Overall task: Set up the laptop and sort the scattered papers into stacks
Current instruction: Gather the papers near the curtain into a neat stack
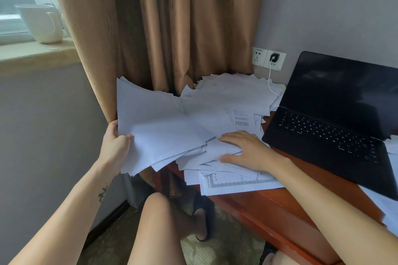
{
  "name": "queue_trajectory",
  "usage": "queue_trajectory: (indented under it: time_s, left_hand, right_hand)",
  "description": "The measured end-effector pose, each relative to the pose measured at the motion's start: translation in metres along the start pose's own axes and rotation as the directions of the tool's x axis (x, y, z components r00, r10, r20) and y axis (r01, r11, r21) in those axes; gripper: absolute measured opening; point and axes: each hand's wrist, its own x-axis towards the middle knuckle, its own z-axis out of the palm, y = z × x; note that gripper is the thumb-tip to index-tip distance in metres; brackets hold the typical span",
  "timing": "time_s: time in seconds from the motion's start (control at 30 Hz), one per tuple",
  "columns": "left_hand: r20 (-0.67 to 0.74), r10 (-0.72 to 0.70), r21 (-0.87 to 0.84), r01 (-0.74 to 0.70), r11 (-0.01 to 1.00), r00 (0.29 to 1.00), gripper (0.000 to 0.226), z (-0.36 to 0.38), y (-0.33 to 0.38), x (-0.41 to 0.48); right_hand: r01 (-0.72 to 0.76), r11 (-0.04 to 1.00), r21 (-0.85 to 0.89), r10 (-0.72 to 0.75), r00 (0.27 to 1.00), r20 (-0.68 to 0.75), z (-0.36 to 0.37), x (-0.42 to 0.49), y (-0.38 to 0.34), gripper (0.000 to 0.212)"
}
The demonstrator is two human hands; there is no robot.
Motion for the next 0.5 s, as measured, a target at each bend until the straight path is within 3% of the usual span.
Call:
queue_trajectory:
  time_s: [0.13,0.27,0.4,0.5]
  left_hand:
    - [-0.002,-0.008,0.001,0.008,1.0,1.0,0.052,-0.006,0.0,0.002]
    - [-0.009,-0.024,-0.005,0.024,1.0,1.0,0.052,-0.01,-0.001,0.005]
    - [0.001,-0.028,-0.004,0.028,1.0,1.0,0.053,-0.009,0.0,0.006]
    - [0.0,-0.031,-0.009,0.031,0.999,1.0,0.053,-0.008,-0.001,0.007]
  right_hand:
    - [-0.022,0.991,0.131,0.035,0.995,-0.094,-0.001,-0.008,0.003,0.057]
    - [0.04,0.98,0.197,-0.012,0.99,-0.139,-0.01,-0.015,0.001,0.026]
    - [-0.008,0.999,0.045,0.016,0.981,-0.195,-0.019,-0.02,0.01,0.036]
    - [0.012,0.991,-0.136,-0.053,0.954,-0.296,-0.017,-0.023,0.016,0.034]
